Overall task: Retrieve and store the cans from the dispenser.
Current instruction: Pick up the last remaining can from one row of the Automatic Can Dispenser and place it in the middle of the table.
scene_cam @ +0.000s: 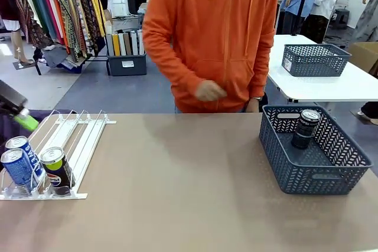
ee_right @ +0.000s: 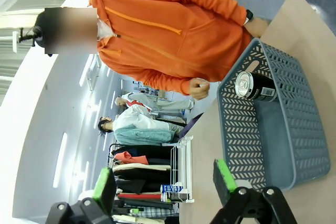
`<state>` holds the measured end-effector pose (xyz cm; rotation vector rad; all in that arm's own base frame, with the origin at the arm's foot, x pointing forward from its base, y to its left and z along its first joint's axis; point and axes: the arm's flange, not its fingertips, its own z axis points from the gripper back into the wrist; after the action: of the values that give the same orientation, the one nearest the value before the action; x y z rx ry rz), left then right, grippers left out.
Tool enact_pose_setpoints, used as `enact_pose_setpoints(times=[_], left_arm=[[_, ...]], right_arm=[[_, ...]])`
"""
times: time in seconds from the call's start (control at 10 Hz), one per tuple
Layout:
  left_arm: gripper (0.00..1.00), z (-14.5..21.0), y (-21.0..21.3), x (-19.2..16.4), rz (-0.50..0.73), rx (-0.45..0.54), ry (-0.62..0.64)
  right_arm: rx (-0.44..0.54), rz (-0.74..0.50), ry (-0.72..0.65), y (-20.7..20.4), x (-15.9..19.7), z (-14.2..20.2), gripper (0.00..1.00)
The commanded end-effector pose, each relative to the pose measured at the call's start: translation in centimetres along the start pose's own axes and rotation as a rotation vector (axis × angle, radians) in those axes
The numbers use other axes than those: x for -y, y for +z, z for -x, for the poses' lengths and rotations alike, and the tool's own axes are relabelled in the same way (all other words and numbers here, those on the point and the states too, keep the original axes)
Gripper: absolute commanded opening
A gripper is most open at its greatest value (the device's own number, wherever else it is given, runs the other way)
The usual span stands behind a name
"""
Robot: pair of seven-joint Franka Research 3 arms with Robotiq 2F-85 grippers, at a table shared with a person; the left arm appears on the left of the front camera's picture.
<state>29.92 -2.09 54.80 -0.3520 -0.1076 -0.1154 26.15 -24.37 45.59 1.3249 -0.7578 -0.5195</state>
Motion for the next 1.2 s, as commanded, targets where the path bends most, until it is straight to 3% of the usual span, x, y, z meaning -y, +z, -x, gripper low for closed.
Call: enact_pose_setpoints(times=[0.0, 0.2, 0.3, 0.4, 0.7, 0.8, 1.1], left_arm=[[1.00, -1.1, -2.7, -1.8, -0.247, -0.089, 0.013], [1.00, -2.2, -3.7, -1.2, -0.145, 0.034, 0.053], [1.00, -1.5, -3.1, -0.4, -0.223, -0.047, -0.020], [1.00, -1.5, -3.1, -0.4, -0.223, -0.047, -0.020], [1.00, -4.1, -7.9, -1.7, -0.227, 0.023, 0.066], [1.00, -4.8, -9.8, -1.9, -0.201, 0.019, 0.044], [1.00, -6.2, -13.4, -2.4, -0.268, 0.072, 0.084]], right_arm=[[0.008, -0.017, 0.014, -0.1, -0.2, -0.2, 1.00], [0.008, -0.017, 0.014, -0.1, -0.2, -0.2, 1.00], [0.008, -0.017, 0.014, -0.1, -0.2, -0.2, 1.00], [0.008, -0.017, 0.014, -0.1, -0.2, -0.2, 1.00], [0.008, -0.017, 0.014, -0.1, -0.2, -0.2, 1.00], [0.008, -0.017, 0.014, -0.1, -0.2, -0.2, 1.00], [0.008, -0.017, 0.014, -0.1, -0.2, -0.2, 1.00]])
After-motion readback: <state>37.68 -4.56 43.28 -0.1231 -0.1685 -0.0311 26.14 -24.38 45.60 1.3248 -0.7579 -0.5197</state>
